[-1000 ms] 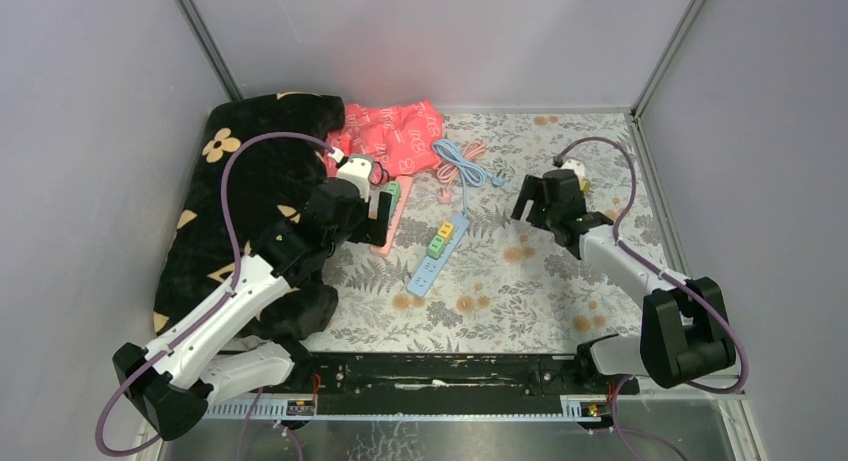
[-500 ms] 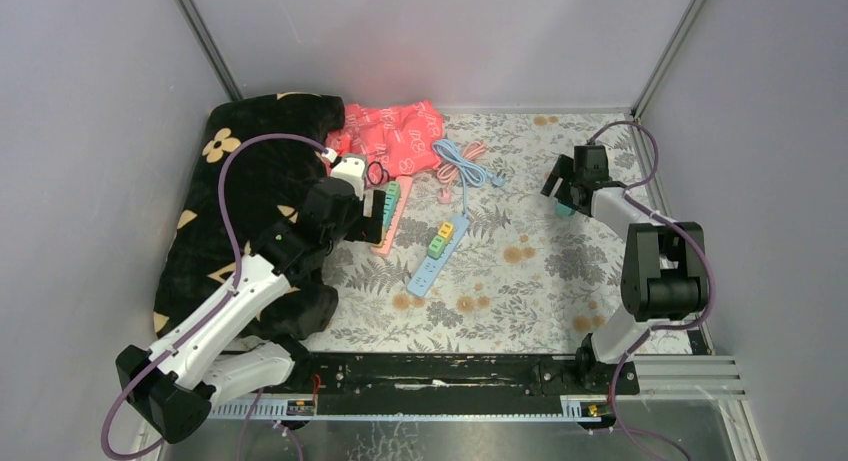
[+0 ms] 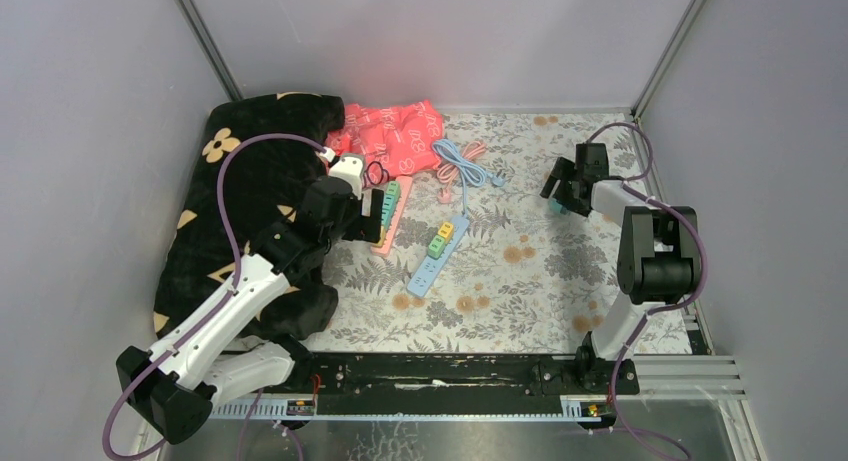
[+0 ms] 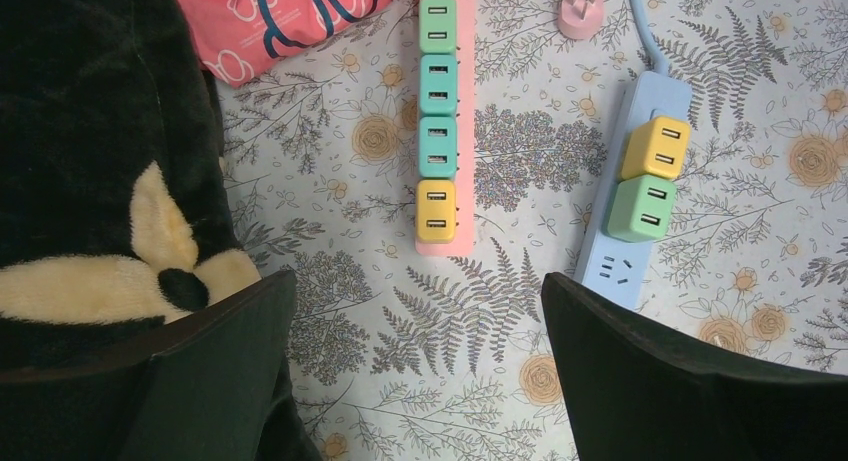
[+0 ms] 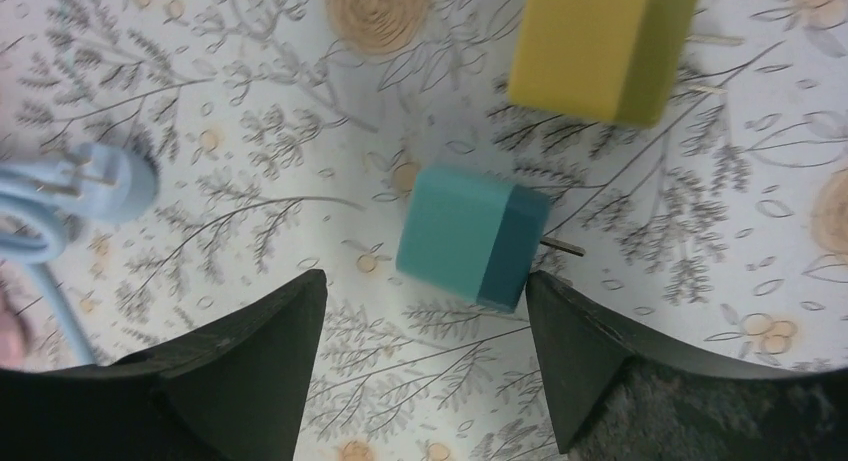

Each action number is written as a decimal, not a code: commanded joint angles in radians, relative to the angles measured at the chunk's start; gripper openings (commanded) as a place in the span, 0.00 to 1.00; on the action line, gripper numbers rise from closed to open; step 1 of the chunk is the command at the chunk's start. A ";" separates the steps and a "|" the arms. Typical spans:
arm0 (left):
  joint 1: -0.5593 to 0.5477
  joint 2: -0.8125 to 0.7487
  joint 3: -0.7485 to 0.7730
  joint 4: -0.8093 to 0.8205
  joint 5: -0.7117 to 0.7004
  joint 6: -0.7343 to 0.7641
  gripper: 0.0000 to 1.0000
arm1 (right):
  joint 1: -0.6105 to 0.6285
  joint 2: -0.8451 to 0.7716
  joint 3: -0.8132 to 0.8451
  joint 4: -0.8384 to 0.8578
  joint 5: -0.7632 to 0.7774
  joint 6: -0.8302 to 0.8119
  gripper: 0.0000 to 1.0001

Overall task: Insert the plug
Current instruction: Pick up the plug from the center of the board.

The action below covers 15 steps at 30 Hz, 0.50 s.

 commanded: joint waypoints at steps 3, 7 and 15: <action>0.012 -0.012 -0.009 0.065 0.018 0.010 1.00 | 0.007 -0.084 -0.027 0.017 -0.244 0.023 0.79; 0.015 -0.009 -0.009 0.065 0.023 0.011 1.00 | 0.012 -0.113 -0.029 -0.033 -0.194 -0.040 0.79; 0.021 -0.008 -0.009 0.065 0.026 0.010 1.00 | 0.012 -0.157 -0.027 -0.041 0.018 -0.258 0.81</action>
